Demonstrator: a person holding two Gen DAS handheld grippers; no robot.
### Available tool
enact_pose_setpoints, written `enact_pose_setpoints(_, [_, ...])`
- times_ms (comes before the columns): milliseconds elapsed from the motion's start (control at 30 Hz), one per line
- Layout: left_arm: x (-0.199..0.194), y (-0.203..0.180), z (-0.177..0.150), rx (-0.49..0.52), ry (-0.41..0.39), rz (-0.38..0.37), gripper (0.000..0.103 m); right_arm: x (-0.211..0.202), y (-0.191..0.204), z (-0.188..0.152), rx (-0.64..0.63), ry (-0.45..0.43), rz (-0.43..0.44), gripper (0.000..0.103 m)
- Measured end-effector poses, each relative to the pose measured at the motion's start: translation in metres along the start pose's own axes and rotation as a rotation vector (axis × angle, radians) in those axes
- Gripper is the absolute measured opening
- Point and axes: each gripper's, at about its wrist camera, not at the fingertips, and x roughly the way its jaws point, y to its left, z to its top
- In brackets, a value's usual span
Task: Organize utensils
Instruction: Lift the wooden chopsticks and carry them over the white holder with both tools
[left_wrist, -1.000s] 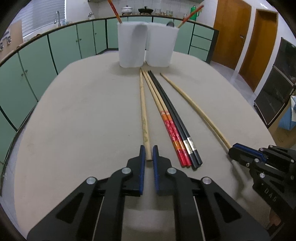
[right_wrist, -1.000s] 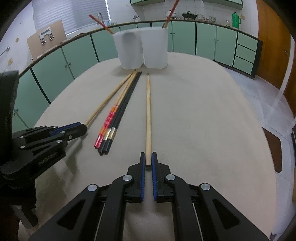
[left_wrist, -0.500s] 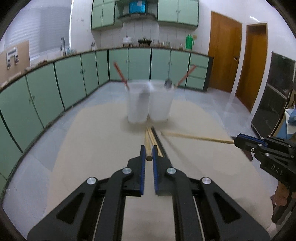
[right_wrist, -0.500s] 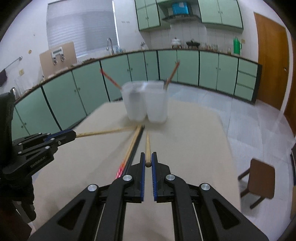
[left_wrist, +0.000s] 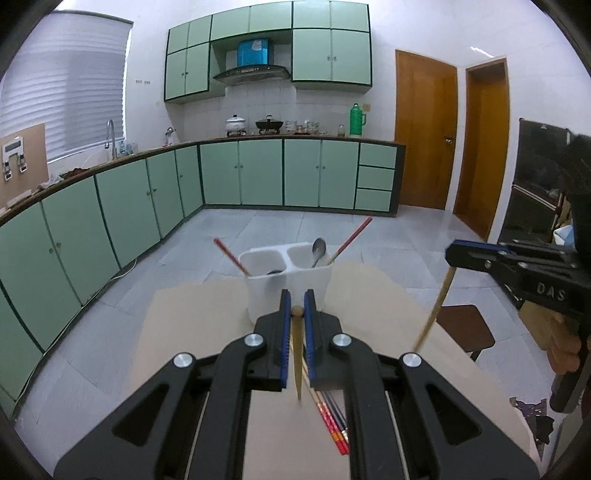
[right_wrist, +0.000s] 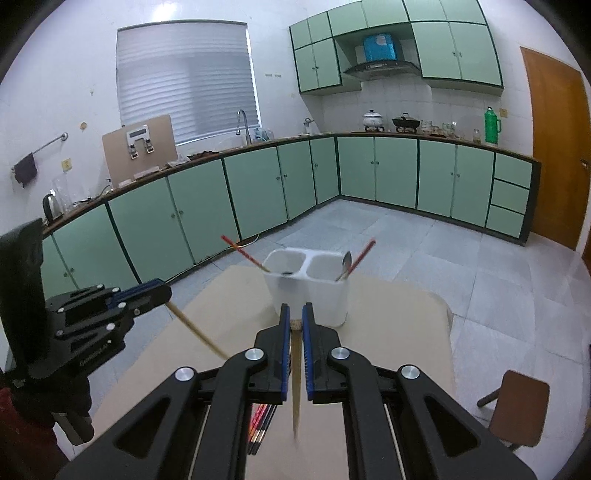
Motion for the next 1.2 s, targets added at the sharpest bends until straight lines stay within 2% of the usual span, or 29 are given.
enact_pose_setpoints(300, [-0.009, 0.003, 0.02, -0.025, -0.032, -0.058, 0.006, -0.006, -0.001, 0.036, -0.029, -0.019, 0.016, 0.006])
enact_pose_setpoints(567, [-0.006, 0.006, 0.067, 0.007, -0.137, -0.046, 0.006, -0.006, -0.004, 0.096, -0.056, -0.112, 0.016, 0.006])
enact_pose_setpoints(933, [0.038, 0.014, 0.145, 0.023, -0.246, -0.005, 0.006, 0.031, -0.007, 0.173, -0.076, -0.221, -0.047, 0.006])
enact_pose_setpoints(1033, [0.055, 0.014, 0.155, 0.024, -0.263, 0.015, 0.006, 0.048, -0.011, 0.183, -0.073, -0.24, -0.065, 0.006])
enact_pose_setpoints(1200, [0.089, 0.02, 0.156, 0.015, -0.253, 0.041, 0.006, 0.088, -0.019, 0.184, -0.049, -0.223, -0.084, 0.006])
